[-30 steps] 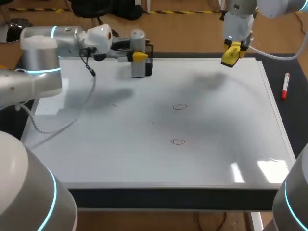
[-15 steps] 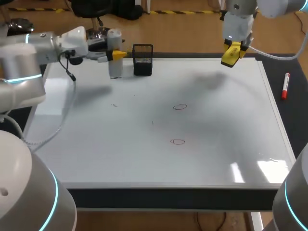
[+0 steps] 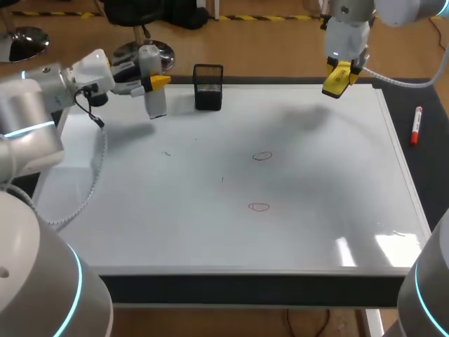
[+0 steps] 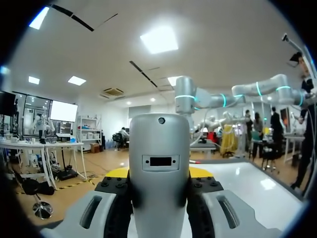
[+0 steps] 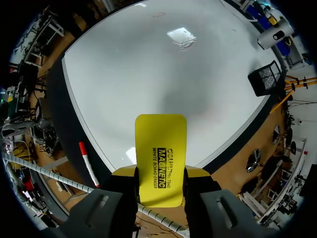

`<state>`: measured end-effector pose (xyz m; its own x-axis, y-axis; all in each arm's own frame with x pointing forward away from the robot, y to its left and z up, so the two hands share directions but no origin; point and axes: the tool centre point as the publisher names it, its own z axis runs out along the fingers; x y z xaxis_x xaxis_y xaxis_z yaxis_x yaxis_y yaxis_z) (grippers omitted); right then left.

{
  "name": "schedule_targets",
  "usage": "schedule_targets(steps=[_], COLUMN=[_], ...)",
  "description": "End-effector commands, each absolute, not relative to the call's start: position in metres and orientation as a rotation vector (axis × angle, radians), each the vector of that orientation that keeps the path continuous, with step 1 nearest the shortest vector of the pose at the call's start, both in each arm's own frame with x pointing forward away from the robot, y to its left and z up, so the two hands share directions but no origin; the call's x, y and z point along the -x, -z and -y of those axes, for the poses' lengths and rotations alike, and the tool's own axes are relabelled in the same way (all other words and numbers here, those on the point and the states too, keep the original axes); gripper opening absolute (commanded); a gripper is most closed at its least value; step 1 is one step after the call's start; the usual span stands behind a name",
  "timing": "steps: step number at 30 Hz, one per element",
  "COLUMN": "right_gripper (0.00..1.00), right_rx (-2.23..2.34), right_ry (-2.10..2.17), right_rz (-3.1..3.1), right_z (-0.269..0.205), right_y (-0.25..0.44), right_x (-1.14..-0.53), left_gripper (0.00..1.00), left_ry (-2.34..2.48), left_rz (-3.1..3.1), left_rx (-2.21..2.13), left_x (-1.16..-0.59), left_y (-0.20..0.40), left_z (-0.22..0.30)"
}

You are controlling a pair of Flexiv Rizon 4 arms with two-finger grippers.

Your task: Pick up the inspection probe, press it on each red-marked spot on the whiteboard one by one, put down the probe, pick up the eraser, and wipe off all the red marks.

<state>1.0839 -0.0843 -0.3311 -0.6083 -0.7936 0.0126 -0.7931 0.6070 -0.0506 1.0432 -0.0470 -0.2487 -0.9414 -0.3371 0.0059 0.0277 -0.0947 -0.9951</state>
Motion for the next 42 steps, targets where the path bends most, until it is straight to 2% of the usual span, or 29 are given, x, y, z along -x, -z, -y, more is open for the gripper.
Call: schedule_targets(steps=[1, 25, 33, 42], right_gripper=[0.0, 0.0, 0.0, 0.0], right_rx=[1.389, 1.428, 1.529, 1.667], right_ry=[0.084, 0.102, 0.105, 0.049], right_rz=[-2.807, -2.796, -2.736, -2.643], right_z=[0.085, 0.079, 0.053, 0.0], right_y=[0.33, 0.327, 0.324, 0.323], right_x=[-1.084, -1.082, -1.06, -1.027], left_gripper=[0.0, 0.0, 0.0, 0.0], left_ry=[2.11, 2.117, 2.117, 2.117], left_rz=[-1.907, -1.907, -1.907, -1.907], left_rx=[0.373, 0.363, 0.363, 0.363], left_x=[-1.042, -1.042, -1.042, -1.042], left_y=[0.249, 0.247, 0.247, 0.247], left_z=[0.05, 0.05, 0.05, 0.05])
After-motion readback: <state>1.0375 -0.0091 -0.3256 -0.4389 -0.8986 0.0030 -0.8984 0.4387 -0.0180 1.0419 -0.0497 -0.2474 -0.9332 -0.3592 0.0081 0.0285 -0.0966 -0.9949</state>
